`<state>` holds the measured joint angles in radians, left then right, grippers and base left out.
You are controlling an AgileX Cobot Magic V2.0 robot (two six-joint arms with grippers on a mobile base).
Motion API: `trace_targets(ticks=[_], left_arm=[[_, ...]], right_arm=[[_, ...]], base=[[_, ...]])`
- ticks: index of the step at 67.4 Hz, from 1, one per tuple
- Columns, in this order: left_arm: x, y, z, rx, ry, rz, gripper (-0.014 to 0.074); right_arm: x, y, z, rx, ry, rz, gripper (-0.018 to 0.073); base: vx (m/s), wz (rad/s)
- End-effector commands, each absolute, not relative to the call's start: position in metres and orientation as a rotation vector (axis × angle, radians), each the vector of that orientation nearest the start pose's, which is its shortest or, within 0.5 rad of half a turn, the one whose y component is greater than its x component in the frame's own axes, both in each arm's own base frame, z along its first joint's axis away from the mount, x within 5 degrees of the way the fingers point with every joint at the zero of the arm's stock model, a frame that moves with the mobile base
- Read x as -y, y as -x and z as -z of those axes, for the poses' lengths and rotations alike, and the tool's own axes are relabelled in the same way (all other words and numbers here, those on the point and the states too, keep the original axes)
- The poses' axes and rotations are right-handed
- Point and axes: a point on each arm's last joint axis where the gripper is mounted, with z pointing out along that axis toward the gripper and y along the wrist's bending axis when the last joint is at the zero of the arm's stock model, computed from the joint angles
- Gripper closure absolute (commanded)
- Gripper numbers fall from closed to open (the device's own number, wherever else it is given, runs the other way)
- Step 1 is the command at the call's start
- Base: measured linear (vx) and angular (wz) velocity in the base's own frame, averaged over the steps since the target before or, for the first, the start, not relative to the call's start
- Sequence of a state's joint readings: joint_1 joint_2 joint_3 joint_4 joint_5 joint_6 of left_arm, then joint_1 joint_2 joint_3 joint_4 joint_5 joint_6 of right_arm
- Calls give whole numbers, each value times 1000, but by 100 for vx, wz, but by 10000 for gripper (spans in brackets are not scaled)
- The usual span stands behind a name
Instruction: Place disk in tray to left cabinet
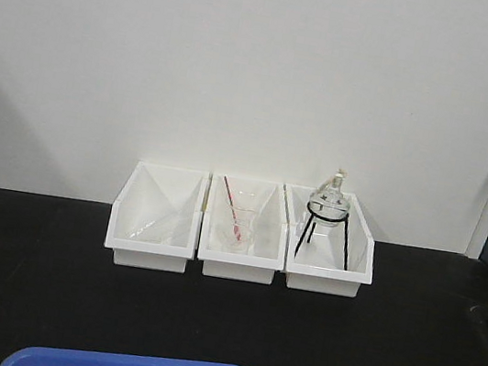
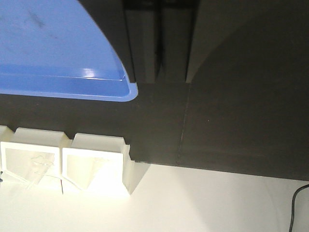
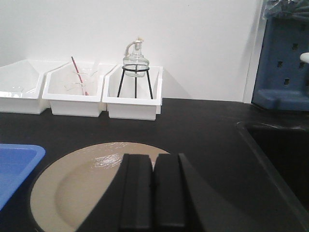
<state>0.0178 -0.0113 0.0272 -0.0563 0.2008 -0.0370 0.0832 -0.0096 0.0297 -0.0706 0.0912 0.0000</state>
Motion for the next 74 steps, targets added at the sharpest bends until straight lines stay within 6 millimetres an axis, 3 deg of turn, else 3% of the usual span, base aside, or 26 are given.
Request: trace_targets(ticks=[1,17,25,37,48,55,61,62,74], left_arm=[[0,-57,-189,-1617,91,70,603],[0,-57,-189,-1611,91,69,603],[0,-57,-189,-1617,91,69,603],[0,-57,-189,-1617,91,69,603],[0,-57,-189,-1617,91,69,603],[0,-57,-189,-1617,91,69,603],[0,-57,-189,-1617,91,69,603],[0,-57,-189,-1617,91,69,603],[0,-57,-190,-1603,91,69,603]], right_arm=[[-4,-57,-196,-1518,122,1,565],[-4,-57,-197,-1514,122,1,565],[-5,-56,-205,-1424,113,-11,565],[-4,-45,-255,-1265,101,-13,563],[0,-38,-311,-1441,136,81,563],[5,-47,-340,-1587,139,159,561],[5,-62,-364,-1607,149,192,561],[3,-79,-379,-1590,171,208,560],[-1,-103,-380,-1590,148,142,560]], base=[[0,0],[0,0],[0,0],[0,0],[0,0],[0,0],[0,0],[0,0],[0,0]])
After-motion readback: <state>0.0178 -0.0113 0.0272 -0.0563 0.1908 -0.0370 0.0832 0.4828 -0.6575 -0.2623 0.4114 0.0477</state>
